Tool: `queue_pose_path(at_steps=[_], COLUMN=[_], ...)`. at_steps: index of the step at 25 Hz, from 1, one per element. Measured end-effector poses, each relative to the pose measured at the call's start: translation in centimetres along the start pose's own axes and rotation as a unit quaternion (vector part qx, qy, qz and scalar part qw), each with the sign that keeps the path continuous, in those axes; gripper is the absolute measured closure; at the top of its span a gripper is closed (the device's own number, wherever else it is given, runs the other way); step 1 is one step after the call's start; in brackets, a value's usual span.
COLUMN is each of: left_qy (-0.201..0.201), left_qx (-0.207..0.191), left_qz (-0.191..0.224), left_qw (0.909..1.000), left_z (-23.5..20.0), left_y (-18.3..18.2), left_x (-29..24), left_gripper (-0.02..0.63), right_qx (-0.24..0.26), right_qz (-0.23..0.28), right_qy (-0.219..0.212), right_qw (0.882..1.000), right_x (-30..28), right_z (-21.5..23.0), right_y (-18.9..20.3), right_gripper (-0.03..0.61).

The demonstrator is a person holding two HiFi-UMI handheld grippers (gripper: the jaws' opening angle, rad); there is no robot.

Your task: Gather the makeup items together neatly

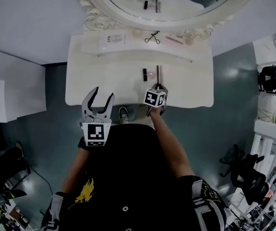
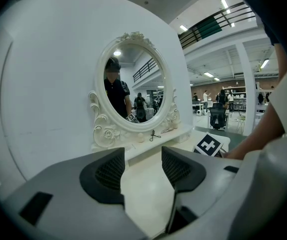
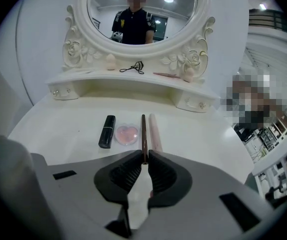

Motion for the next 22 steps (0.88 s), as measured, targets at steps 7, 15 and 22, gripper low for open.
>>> queue_pose_path(at_steps=[7,15,22], left_qy=[0.0,0.0,-0.002], left_qx=[-0.001,-0.002,0.001], left_qz=[0.0,0.005,0.024], left_qw=[1.0,1.0,0.9997], left_z=[-0.2,-0.6,-0.9], left_y=[0.1,0.1,-0.1], left_x=[0.1,0.6,1.8], left_gripper=[0.373,0.373,0.373], right_qx=[0.015,0.014,0.003], right_qz=[-0.004,-0.01,0.033], right_qy=[0.015,0.022,0.014], right_qw=[1.0,1.0,0.999], right_x=[-0.2,0.1,4.0], right_z=[-0.3,-0.6,0.9], right_y=[0.1,0.2,1.1], right_gripper=[0.52,0.486,0.5])
Point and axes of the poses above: the fingertips, and each gripper's own axes: x backward along the fingers, z to its right, y out of its underside, the point moved 7 cm from there along x, backward along the fingers, and after that the axes turned 15 degrees about -z, right-handed, at the moved point
